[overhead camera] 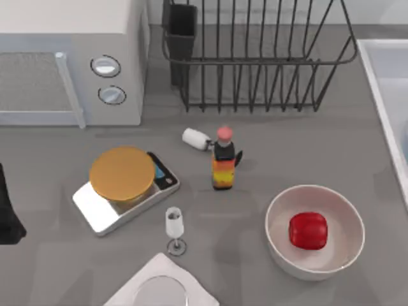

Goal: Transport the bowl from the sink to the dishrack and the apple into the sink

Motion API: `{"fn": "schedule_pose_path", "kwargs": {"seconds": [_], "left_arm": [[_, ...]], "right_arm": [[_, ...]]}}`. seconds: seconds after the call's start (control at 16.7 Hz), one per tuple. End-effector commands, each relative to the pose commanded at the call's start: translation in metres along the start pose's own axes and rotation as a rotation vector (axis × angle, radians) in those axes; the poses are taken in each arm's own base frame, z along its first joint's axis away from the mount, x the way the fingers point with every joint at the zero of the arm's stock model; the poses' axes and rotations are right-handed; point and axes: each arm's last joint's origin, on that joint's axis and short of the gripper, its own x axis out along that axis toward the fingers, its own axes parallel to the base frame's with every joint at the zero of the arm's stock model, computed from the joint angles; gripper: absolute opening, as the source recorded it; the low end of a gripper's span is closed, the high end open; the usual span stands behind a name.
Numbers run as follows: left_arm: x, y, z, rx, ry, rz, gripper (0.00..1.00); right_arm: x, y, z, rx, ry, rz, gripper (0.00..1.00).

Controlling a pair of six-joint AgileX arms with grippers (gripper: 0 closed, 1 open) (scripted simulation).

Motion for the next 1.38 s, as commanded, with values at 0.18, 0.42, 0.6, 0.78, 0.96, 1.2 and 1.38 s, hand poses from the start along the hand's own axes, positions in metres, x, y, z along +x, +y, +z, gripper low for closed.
{"fn": "schedule_pose_path", "kwargs": {"seconds": [0.18,0.42,0.6,0.78,0.96,1.2,1.38], "left_arm": [[0.0,0.0,0.0,0.0,0.0,0.0,1.0],[0.0,0.0,0.0,0.0,0.0,0.0,1.0],[0.0,0.0,0.0,0.0,0.0,0.0,1.0],[0.0,0.0,0.0,0.0,0.0,0.0,1.0],[0.0,0.0,0.0,0.0,0.0,0.0,1.0],[0.0,0.0,0.0,0.0,0.0,0.0,1.0],[0.0,0.0,0.0,0.0,0.0,0.0,1.0]], "right_arm": [[0.031,-0.012,0.048,-0.023,0.169,-0.019,1.0],[0.102,-0.036,0.096,-0.042,0.415,-0.028,1.0],[0.169,-0.06,0.107,-0.045,0.598,-0.018,1.0],[0.236,-0.087,0.096,-0.038,0.77,0.003,1.0],[0.291,-0.111,0.067,-0.023,0.917,0.033,1.0],[0.339,-0.134,0.022,0.0,1.061,0.072,1.0],[0.356,-0.143,0.0,0.011,1.118,0.09,1.0]]}}
